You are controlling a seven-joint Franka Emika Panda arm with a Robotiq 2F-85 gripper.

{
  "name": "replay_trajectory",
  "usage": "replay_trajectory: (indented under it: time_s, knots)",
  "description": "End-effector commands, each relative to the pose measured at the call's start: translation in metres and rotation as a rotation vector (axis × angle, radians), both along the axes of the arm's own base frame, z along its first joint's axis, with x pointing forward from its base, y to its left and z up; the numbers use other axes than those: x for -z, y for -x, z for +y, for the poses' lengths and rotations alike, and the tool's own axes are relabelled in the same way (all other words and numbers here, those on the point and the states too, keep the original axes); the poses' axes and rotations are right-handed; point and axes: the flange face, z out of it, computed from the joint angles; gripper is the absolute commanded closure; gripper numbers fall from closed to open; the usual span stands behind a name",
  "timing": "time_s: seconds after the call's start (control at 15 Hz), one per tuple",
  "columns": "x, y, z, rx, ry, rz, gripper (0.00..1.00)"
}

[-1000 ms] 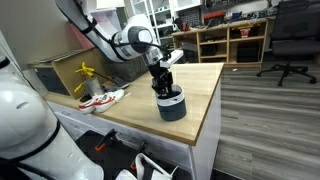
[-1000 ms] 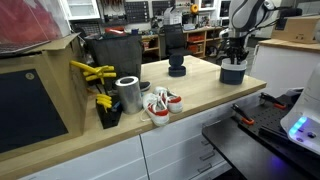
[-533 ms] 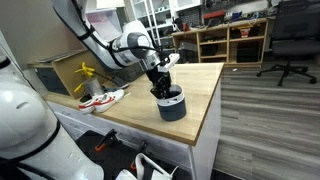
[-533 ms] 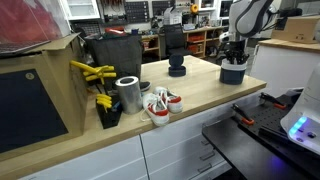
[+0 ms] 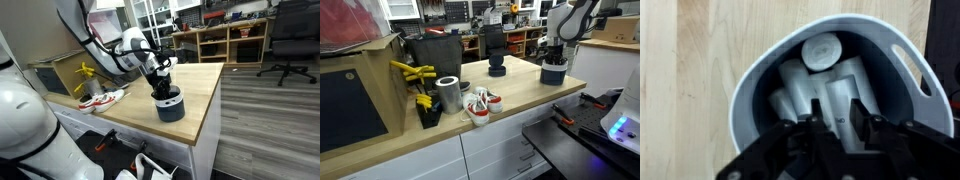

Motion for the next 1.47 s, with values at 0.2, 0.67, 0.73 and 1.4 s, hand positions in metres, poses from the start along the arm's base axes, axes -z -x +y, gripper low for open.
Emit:
replay_trajectory:
  time_s: [0.2, 0.67, 0.73, 1.4]
  knots:
    - [0.008, 0.001, 0.002, -0.003, 0.010, -0.015, 0.67]
    - [0.013, 0.001, 0.005, -0.012, 0.008, -0.014, 0.65]
    - [0.014, 0.001, 0.006, -0.015, 0.010, -0.011, 0.65]
    - [0.023, 0.007, 0.001, 0.003, 0.050, 0.038, 0.71]
